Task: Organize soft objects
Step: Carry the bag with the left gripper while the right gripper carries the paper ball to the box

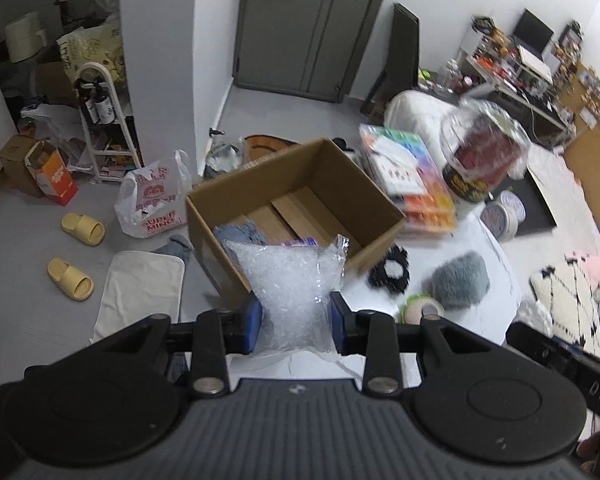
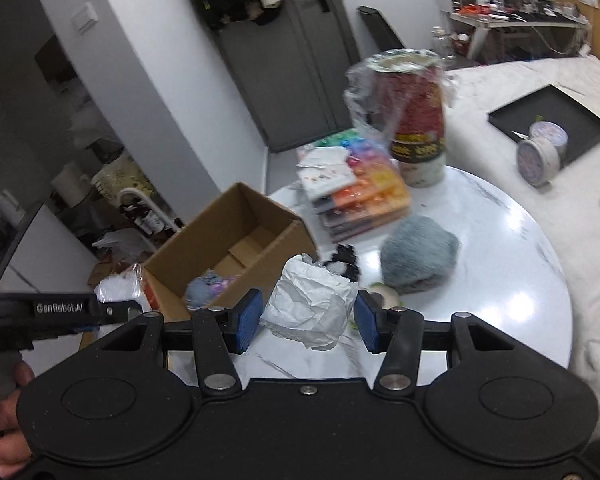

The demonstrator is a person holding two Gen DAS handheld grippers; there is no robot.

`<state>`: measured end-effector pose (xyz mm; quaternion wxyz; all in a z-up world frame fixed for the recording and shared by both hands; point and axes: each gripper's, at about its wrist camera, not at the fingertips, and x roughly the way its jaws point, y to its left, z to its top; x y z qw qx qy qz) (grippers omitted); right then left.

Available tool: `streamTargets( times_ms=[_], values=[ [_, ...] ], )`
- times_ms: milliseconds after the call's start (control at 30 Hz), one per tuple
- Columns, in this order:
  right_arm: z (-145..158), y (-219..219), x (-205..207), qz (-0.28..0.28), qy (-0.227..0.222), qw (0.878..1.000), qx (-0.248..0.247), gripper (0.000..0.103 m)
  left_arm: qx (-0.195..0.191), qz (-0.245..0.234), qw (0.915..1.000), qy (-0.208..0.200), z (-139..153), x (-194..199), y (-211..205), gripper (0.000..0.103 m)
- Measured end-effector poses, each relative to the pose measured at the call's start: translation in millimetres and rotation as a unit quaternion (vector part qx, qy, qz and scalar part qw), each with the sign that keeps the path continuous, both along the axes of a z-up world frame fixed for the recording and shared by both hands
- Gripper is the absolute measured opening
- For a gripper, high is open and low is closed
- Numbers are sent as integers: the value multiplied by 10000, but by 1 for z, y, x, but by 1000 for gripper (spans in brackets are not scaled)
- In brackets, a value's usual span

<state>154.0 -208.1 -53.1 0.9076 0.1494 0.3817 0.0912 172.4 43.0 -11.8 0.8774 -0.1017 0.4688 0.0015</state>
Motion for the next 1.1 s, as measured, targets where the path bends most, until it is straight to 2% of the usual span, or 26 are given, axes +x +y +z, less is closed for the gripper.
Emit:
streamTargets(
  times_ms=[267, 533, 1100],
  values=[
    [6, 22, 24, 314, -101, 9995, -12, 50, 19, 173, 9998, -133, 13, 24, 22, 34],
    [6, 31, 41, 424, -55, 9991, -40, 50, 102, 98, 9998, -120, 10, 54, 22, 34],
    [-2, 50, 75, 472, 117, 9985, -249, 50, 43, -61, 9994, 349, -40, 120, 3, 34]
  ],
)
